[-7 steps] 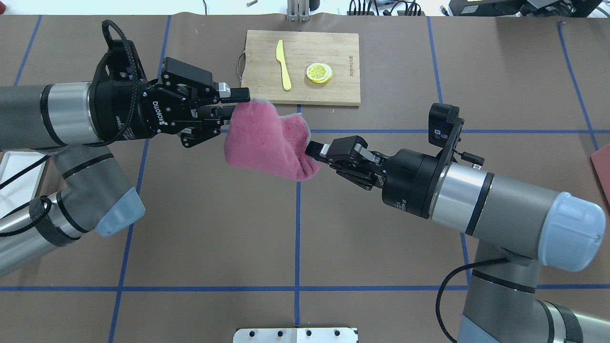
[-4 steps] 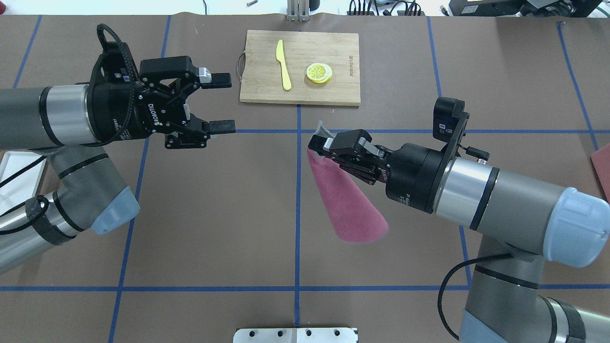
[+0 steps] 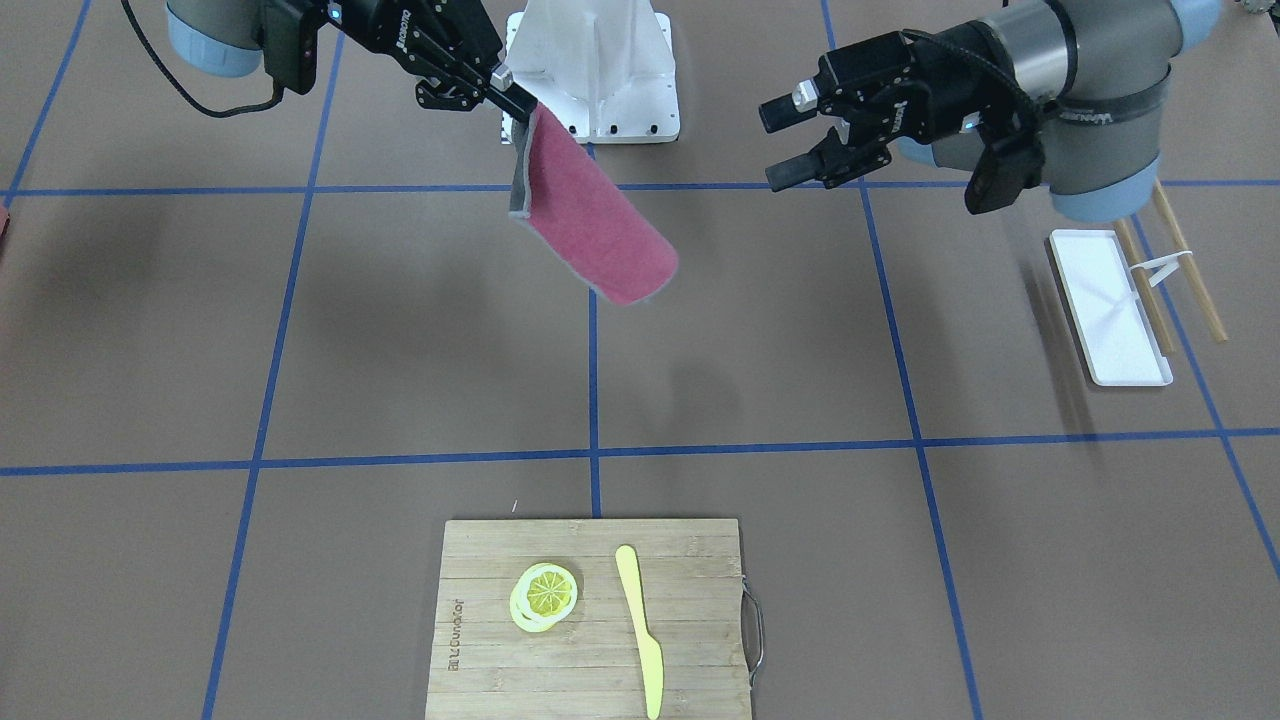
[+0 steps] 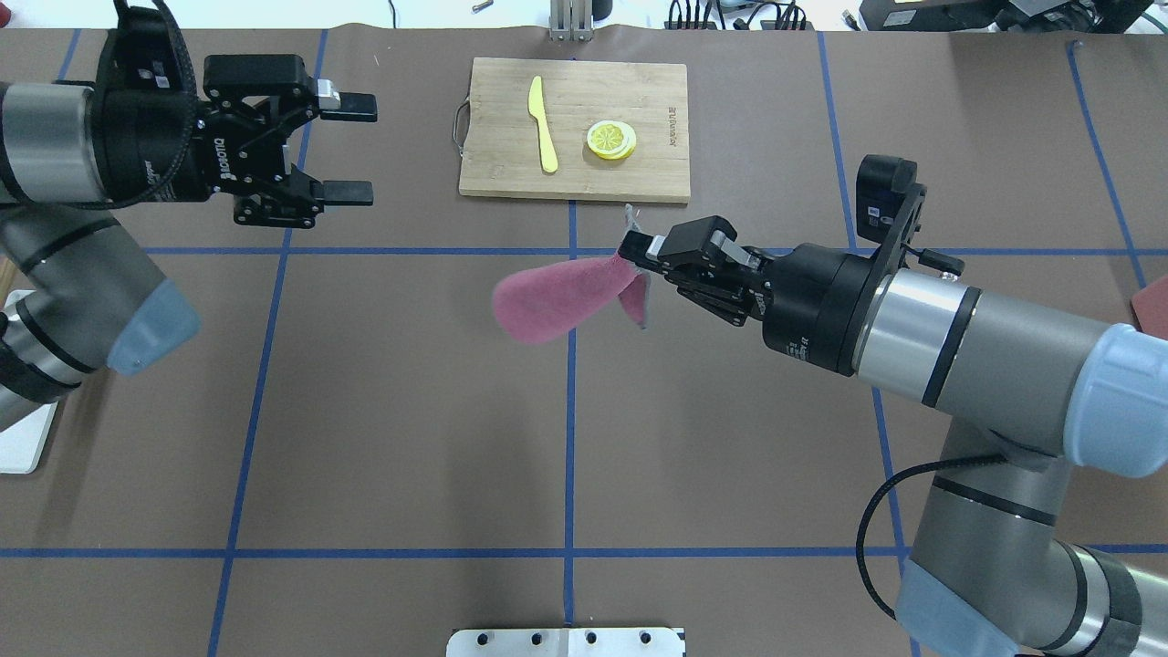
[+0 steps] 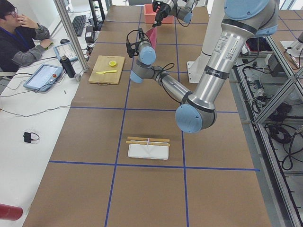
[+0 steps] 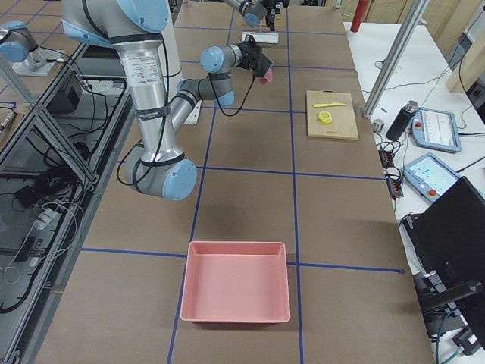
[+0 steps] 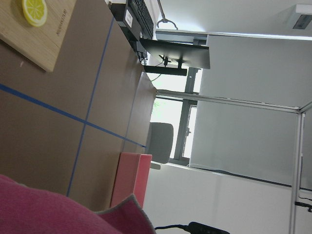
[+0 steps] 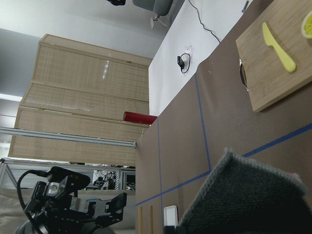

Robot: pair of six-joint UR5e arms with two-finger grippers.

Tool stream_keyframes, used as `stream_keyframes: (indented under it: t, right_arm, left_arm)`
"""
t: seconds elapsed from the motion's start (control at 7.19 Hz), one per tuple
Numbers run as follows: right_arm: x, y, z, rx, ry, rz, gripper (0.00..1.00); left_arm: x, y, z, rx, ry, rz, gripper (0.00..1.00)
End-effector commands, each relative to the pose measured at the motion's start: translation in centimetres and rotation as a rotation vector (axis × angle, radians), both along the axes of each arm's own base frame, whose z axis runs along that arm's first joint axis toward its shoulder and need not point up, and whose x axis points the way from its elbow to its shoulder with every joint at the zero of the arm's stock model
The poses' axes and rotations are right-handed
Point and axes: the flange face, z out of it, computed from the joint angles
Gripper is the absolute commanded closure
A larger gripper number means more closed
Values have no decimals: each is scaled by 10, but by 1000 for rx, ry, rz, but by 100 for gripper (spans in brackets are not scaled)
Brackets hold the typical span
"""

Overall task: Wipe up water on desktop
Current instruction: 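Open and withdraw the left gripper while the right gripper pulls the cloth away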

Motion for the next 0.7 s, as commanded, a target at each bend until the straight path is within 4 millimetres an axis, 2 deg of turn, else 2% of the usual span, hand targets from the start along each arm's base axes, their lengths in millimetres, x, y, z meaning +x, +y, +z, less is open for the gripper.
stream_keyframes:
  t: [0.0,0.14,0.42,0.56]
  right_arm:
    - [17,-18,-4,-47,117,-1,100]
    - [20,-23,-5,-69,159,-8,100]
    - [19,-24,-3,-70,172,-5,100]
    - [20,-24,-1,-68,177,-4,100]
  left_arm:
    - [-57,-35,3,64,-227,-41,1]
    - [-80,-45,5,159,-303,-80,1]
    - [-87,-47,41,403,-426,-171,1]
    - [-100,-55,57,495,-512,-215,1]
